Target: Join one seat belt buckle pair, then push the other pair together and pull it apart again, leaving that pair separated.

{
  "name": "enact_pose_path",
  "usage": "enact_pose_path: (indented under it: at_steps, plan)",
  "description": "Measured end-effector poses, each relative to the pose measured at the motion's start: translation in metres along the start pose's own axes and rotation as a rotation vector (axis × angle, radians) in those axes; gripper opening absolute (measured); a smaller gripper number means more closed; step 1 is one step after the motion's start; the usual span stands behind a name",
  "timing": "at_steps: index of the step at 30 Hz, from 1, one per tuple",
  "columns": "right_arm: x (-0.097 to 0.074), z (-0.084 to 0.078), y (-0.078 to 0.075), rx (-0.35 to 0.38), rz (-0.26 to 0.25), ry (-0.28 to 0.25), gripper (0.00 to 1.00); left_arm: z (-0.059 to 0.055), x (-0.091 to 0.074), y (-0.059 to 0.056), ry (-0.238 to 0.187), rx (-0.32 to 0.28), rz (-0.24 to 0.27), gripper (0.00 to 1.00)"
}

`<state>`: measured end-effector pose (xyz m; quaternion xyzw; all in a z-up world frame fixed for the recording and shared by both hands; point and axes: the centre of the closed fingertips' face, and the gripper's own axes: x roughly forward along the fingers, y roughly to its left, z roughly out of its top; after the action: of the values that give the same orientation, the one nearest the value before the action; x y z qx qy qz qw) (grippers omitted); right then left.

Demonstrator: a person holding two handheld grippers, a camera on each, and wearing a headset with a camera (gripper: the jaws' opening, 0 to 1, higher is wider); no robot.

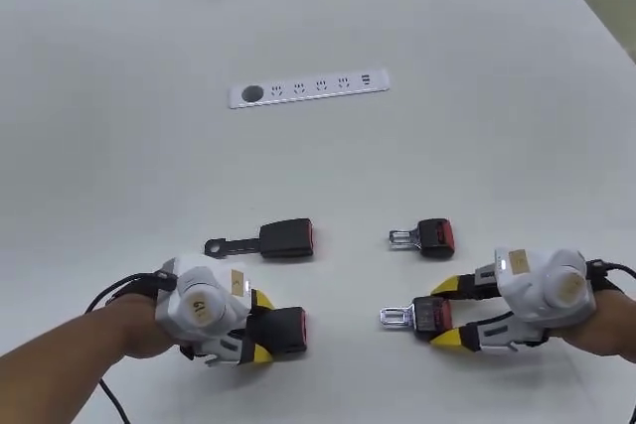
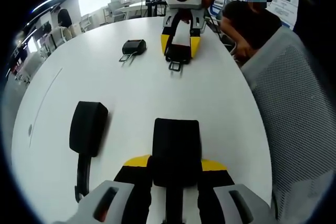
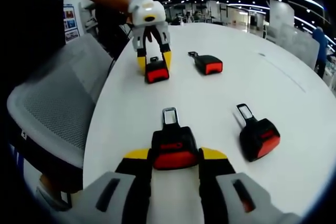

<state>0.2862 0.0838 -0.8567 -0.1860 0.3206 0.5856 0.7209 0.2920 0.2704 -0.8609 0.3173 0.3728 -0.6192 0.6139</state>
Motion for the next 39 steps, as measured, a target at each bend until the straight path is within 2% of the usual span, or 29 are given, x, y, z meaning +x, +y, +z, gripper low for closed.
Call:
enact_pose_path:
  at_steps: [6, 23, 39]
  plan:
    - [0.004, 0.003, 0.001, 0.0, 0.003, -0.013, 0.35, 0.0, 0.0, 0.0, 0.008, 0.001, -0.002, 0.34]
    - [0.034, 0.03, 0.014, -0.018, 0.027, -0.044, 0.35, -0.001, 0.0, 0.001, 0.02, 0.0, -0.003, 0.34]
    - [0.055, 0.048, 0.017, -0.03, 0.048, -0.061, 0.35, 0.0, 0.0, 0.0, 0.026, 0.004, 0.001, 0.34]
